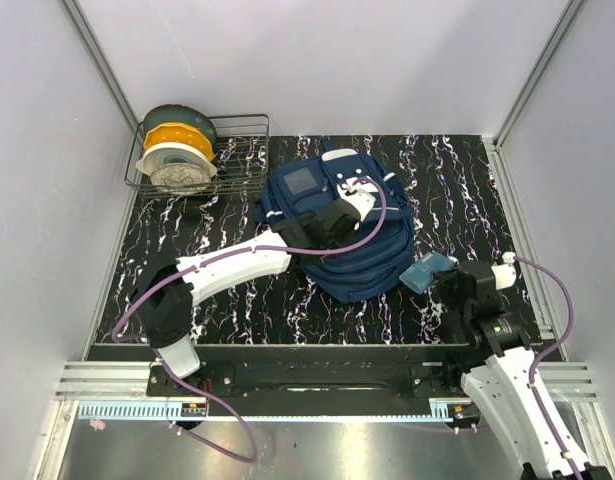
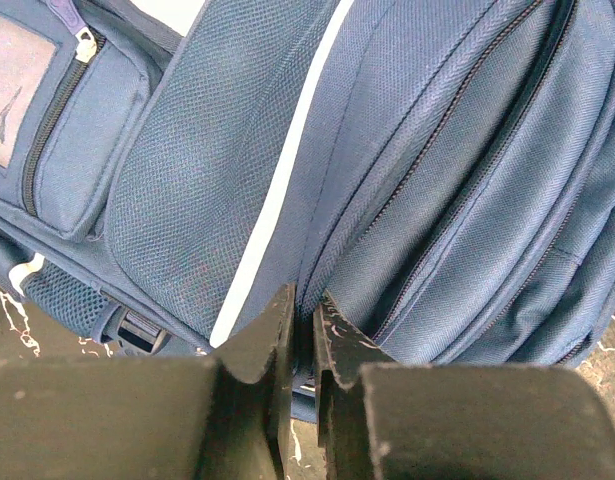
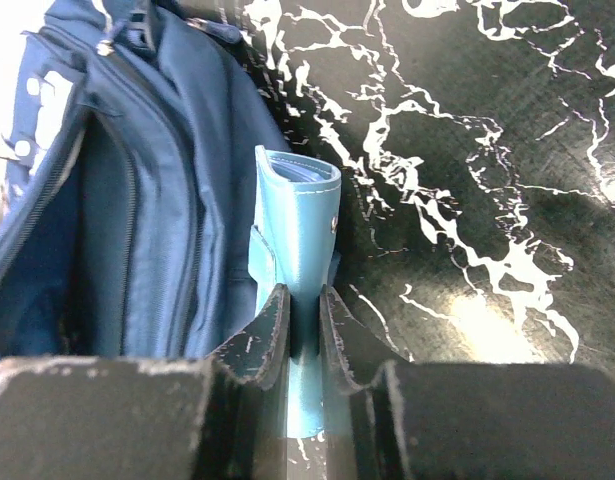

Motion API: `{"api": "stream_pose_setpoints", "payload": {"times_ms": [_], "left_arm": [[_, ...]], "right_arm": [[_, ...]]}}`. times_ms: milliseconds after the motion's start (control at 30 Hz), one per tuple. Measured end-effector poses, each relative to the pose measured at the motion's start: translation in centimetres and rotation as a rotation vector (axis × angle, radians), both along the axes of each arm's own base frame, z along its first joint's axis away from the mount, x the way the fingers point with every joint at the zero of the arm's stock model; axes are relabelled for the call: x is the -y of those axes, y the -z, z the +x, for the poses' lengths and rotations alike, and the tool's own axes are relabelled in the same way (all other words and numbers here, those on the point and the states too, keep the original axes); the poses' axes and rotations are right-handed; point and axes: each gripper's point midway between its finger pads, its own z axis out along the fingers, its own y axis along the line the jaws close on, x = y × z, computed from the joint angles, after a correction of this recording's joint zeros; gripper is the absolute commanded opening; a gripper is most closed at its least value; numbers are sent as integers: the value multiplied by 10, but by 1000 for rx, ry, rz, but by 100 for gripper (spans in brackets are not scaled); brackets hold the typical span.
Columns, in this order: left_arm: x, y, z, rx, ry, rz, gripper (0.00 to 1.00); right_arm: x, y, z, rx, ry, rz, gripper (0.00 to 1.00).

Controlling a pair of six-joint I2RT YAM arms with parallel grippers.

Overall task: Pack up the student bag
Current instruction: Pick up the personal item from the center of the board, then place the personal item in the student bag.

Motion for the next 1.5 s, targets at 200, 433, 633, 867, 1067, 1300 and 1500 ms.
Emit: {"api": "stream_pose_setpoints", "payload": {"times_ms": [200, 433, 633, 867, 1067, 1300, 1500], "left_arm": [[-2, -10, 1, 15, -5, -24, 0], [0, -14, 0, 10, -3, -46, 0], [2, -18, -5, -21, 9, -87, 0], [9, -29, -17, -62, 44, -155, 0], [14, -32, -26, -100, 66, -188, 0], [15, -34, -30, -118, 66, -209, 0], [16, -35, -31, -126, 61, -219, 0]], "right_arm": [[-5, -30, 0, 65, -22, 31, 0], [-35, -45, 13, 88, -143, 117, 0], [-73, -50, 33, 90, -296, 227, 0], [-102, -64, 49, 159, -400, 351, 0], [-111, -56, 60, 144, -406, 401, 0], [-112, -38, 71, 99, -359, 425, 0], [-127, -29, 78, 108, -349, 448, 2]]}}
